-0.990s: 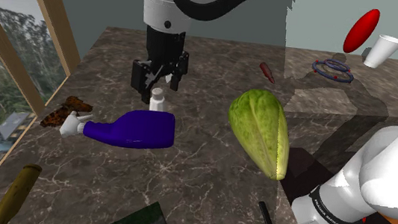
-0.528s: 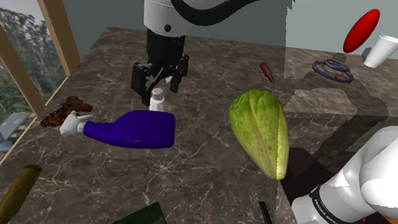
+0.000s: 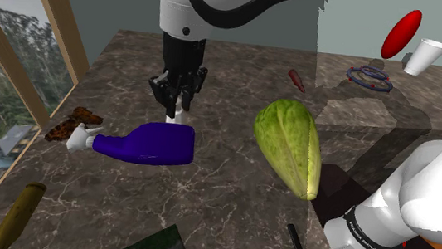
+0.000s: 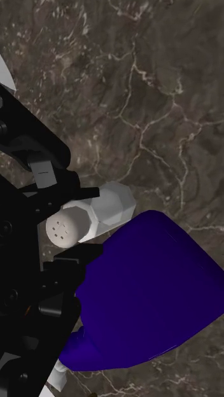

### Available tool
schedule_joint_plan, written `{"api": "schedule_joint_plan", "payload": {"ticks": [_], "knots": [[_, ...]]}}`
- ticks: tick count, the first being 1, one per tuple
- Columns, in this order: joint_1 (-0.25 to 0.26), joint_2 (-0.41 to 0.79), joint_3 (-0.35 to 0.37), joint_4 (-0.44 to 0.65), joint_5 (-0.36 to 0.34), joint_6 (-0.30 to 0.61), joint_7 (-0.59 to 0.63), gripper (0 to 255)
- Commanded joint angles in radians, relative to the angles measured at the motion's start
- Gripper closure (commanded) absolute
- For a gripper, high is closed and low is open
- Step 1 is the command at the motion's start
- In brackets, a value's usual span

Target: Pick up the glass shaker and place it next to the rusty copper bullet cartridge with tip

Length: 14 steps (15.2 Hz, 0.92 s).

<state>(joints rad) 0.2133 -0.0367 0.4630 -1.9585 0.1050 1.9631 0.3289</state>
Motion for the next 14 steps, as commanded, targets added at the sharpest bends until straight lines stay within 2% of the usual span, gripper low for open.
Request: {"api": "schedule_joint_plan", "payload": {"ticks": [1,14], "knots": [[0.000,0.000,0.000,0.000,0.000,0.000,0.000,255],[-0.003,-0.014,-0.004,0.146,0.001,-0.159,0.008,255]]}}
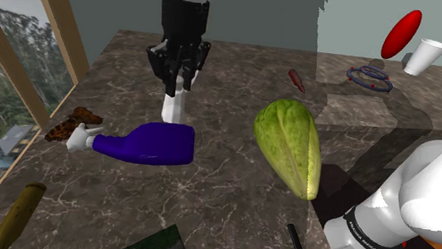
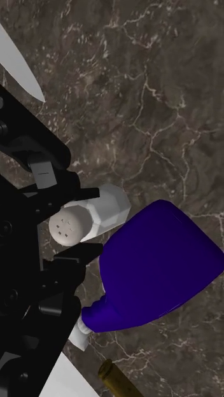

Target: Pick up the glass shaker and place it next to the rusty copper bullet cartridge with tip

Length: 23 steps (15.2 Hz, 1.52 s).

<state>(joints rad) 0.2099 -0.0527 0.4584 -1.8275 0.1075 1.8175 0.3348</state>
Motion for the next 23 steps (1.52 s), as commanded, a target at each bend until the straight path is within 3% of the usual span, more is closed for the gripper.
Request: {"api": "schedule_joint_plan", "payload": {"ticks": [1,23], "knots": [[0.000,0.002,0.000,0.029,-0.002,-0.027,0.003,255],[0.008,0.077,0.009,0.399,-0.038,-0.327,0.049,255]]}}
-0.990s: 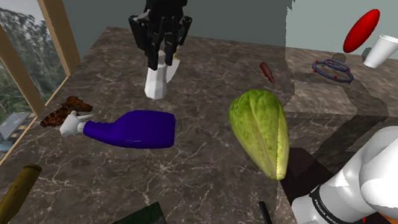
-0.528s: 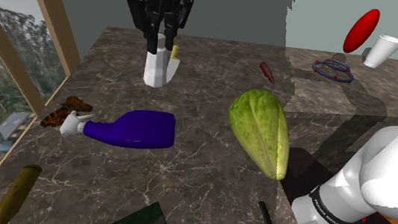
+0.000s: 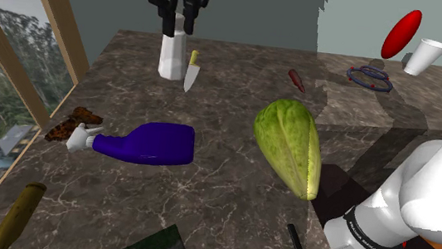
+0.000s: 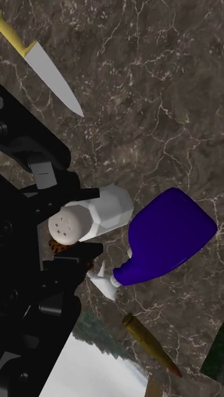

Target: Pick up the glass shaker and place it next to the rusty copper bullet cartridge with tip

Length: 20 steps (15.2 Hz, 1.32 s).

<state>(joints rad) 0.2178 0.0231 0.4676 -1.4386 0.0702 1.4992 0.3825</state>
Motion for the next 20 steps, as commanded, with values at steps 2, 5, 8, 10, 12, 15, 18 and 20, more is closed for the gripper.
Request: {"api": "schedule_joint_plan", "payload": {"ticks": [2,5,8,10,12,15,18,20], "knots": [[-0.031,-0.070,-0.029,-0.066,0.033,-0.002,-0.057,255],[-0.066,-0.166,-0.078,-0.165,0.069,0.001,-0.141,255],[-0.093,-0.248,-0.131,-0.248,0.091,-0.004,-0.223,255],[-0.107,-0.296,-0.167,-0.296,0.098,-0.009,-0.276,255],[-0.121,-0.339,-0.204,-0.338,0.101,-0.017,-0.327,255],[-0.141,-0.396,-0.259,-0.392,0.095,-0.029,-0.403,255],[-0.160,-0.442,-0.315,-0.434,0.082,-0.042,-0.477,255],[-0.174,-0.468,-0.352,-0.457,0.070,-0.051,-0.526,255]]}}
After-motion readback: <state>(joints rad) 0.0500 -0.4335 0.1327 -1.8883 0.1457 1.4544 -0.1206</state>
